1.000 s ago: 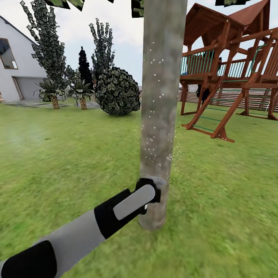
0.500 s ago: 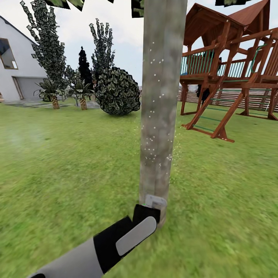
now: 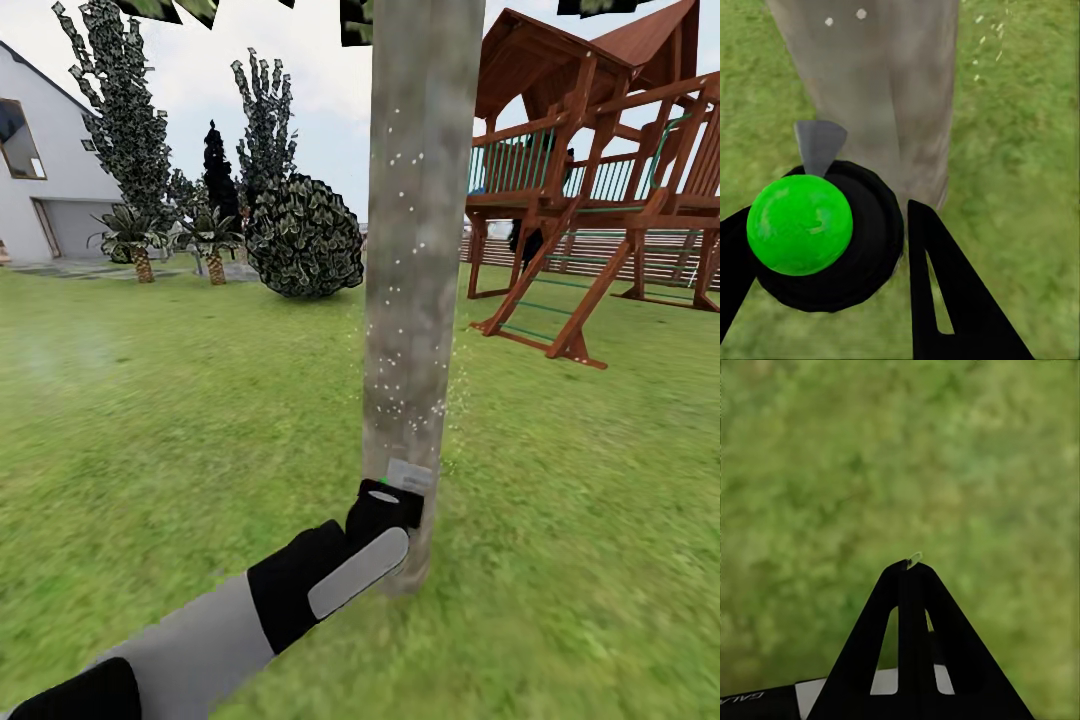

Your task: In the garden, pick up the pesticide atomizer on the floor and spray pesticide onto both trees until each tree trunk is fully covered.

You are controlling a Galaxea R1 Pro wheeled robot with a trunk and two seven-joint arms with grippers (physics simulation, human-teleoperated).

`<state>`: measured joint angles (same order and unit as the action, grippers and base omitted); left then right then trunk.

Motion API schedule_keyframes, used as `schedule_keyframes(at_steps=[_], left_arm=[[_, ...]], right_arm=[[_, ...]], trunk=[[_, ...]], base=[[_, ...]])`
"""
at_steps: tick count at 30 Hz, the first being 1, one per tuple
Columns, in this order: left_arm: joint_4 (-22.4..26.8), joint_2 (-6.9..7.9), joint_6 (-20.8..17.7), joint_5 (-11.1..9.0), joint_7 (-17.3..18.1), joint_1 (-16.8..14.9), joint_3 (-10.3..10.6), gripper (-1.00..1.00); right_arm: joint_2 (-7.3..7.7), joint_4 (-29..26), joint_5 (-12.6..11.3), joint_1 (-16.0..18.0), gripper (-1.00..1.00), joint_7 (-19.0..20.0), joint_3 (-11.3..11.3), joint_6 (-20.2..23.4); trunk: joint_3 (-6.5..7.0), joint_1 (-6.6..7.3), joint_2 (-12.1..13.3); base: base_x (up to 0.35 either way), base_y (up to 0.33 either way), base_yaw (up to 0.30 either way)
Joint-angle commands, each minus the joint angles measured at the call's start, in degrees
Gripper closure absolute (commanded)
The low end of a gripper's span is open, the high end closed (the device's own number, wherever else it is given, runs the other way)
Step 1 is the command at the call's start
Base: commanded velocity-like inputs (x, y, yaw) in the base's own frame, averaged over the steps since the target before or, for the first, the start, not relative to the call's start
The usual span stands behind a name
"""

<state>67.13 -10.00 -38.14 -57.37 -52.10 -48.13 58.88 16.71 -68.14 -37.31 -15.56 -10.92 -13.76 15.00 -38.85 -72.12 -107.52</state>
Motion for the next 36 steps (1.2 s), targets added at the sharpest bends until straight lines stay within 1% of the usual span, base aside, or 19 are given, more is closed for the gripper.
schedule_keyframes(at_steps=[1, 3, 5, 6, 7, 10, 11, 16, 19, 20, 21, 23, 25, 26, 27, 28, 31, 33, 36], left_arm=[[0.14, 0.00, -1.43, -1.84, -0.57, -3.32, 0.06, 1.00], [0.50, 0.00, -2.52, -6.16, -0.61, -8.09, 0.02, 1.00], [0.92, 0.00, -2.81, -7.86, -0.66, -10.65, 0.01, 1.00], [1.11, 0.00, -3.57, -9.68, -0.71, -13.79, 0.01, 1.00], [1.21, 0.00, -3.89, -11.38, -0.76, -15.80, 0.00, 1.00], [1.28, 0.00, -4.13, -15.07, -0.87, -20.29, -0.06, 1.00], [1.30, 0.00, -4.17, -17.29, -1.27, -22.69, -0.07, 1.00], [2.89, 0.00, -4.24, -27.77, -6.25, -32.49, -0.22, 1.00], [3.57, 0.00, -4.45, -31.01, -7.70, -36.23, -0.43, 1.00], [3.62, 0.00, -4.48, -32.68, -7.98, -37.16, -0.46, 1.00], [3.67, 0.00, -4.48, -35.65, -9.48, -38.76, -0.54, 1.00], [3.84, 0.04, -4.48, -38.26, -11.75, -40.86, -0.59, 1.00], [4.40, 0.06, -4.48, -39.24, -12.61, -41.76, -0.64, 1.00], [4.62, 0.06, -4.50, -39.57, -12.82, -41.98, -1.50, 1.00], [4.71, 0.06, -4.53, -39.72, -12.94, -42.10, -2.76, 1.00], [4.78, 0.08, -4.83, -40.28, -13.41, -42.68, -5.15, 1.00], [5.22, 0.14, -6.13, -42.67, -16.01, -45.07, -8.61, 1.00], [5.62, 0.17, -6.44, -44.10, -17.38, -46.19, -9.65, 1.00], [6.19, 0.18, -6.36, -44.81, -18.08, -46.37, -10.16, 1.00]], right_arm=[[0.07, -0.19, -0.47, 0.00, 1.00, -0.54, -0.17, 0.12], [0.08, -0.26, -0.41, 0.00, 1.00, -0.58, -0.20, 0.11], [0.08, -0.30, -0.40, 0.00, 1.00, -0.59, -0.21, 0.11], [0.08, -0.37, -0.39, 0.00, 1.00, -0.60, -0.26, 0.17], [0.08, -0.39, -0.39, 0.00, 1.00, -0.64, -0.28, 0.18], [0.08, -0.41, -0.39, 0.00, 1.00, -0.73, -0.30, 0.20], [0.08, -0.42, -0.39, 0.00, 1.00, -0.75, -0.30, 0.20], [0.07, -0.42, -0.39, 0.00, 1.00, -0.81, -0.38, 0.26], [0.04, -0.39, -0.40, 0.00, 1.00, -0.85, -0.39, 0.28], [0.04, -0.40, -0.40, 0.00, 1.00, -0.86, -0.39, 0.29], [0.01, -0.41, -0.39, 0.00, 1.00, -0.86, -0.39, 0.29], [0.04, -0.42, -0.39, 0.00, 1.00, -0.86, -0.39, 0.29], [0.01, -0.42, -0.39, 0.00, 1.00, -0.86, -0.39, 0.29], [0.03, -0.42, -0.39, 0.00, 1.00, -0.85, -0.39, 0.29], [0.03, -0.42, -0.39, 0.00, 1.00, -0.85, -0.39, 0.29], [0.01, -0.42, -0.39, 0.00, 1.00, -0.86, -0.39, 0.29], [-0.01, -0.42, -0.39, 0.00, 1.00, -0.86, -0.39, 0.29], [-0.01, -0.46, -0.39, 0.00, 1.00, -0.86, -0.39, 0.29], [0.01, -0.47, -0.39, 0.00, 1.00, -0.86, -0.39, 0.27]], trunk=[[-0.06, 0.00, -0.03], [-0.06, 0.00, -0.03], [-0.06, 0.00, -0.03], [-0.06, 0.00, -0.03], [-0.06, 0.00, -0.03], [-0.06, 0.00, -0.03], [-0.06, 0.00, -0.03], [-0.06, 0.00, -0.03], [-0.06, 0.00, -0.03], [-0.06, 0.00, -0.03], [-0.06, 0.00, -0.03], [-0.06, 0.00, -0.03], [-0.06, 0.00, -0.03], [-0.06, 0.00, -0.03], [-0.06, 0.00, -0.03], [-0.06, 0.00, -0.03], [-0.06, 0.00, -0.03], [-0.06, 0.00, -0.03], [-0.06, 0.00, -0.03]], base=[[0.000, 0.000, 0.000], [0.000, 0.000, 0.000], [0.000, 0.000, 0.000], [0.000, 0.000, 0.000], [0.000, 0.000, 0.000], [0.000, 0.000, 0.000], [0.000, 0.000, 0.000], [0.000, 0.000, 0.000], [0.000, 0.000, 0.000], [0.000, 0.000, 0.000], [0.000, 0.000, 0.000], [0.000, 0.000, 0.000], [0.000, 0.000, 0.000], [0.000, 0.000, 0.000], [0.000, 0.000, 0.000], [0.000, 0.000, 0.000], [0.000, 0.000, 0.000], [0.000, 0.000, 0.000], [0.000, 0.000, 0.000]])
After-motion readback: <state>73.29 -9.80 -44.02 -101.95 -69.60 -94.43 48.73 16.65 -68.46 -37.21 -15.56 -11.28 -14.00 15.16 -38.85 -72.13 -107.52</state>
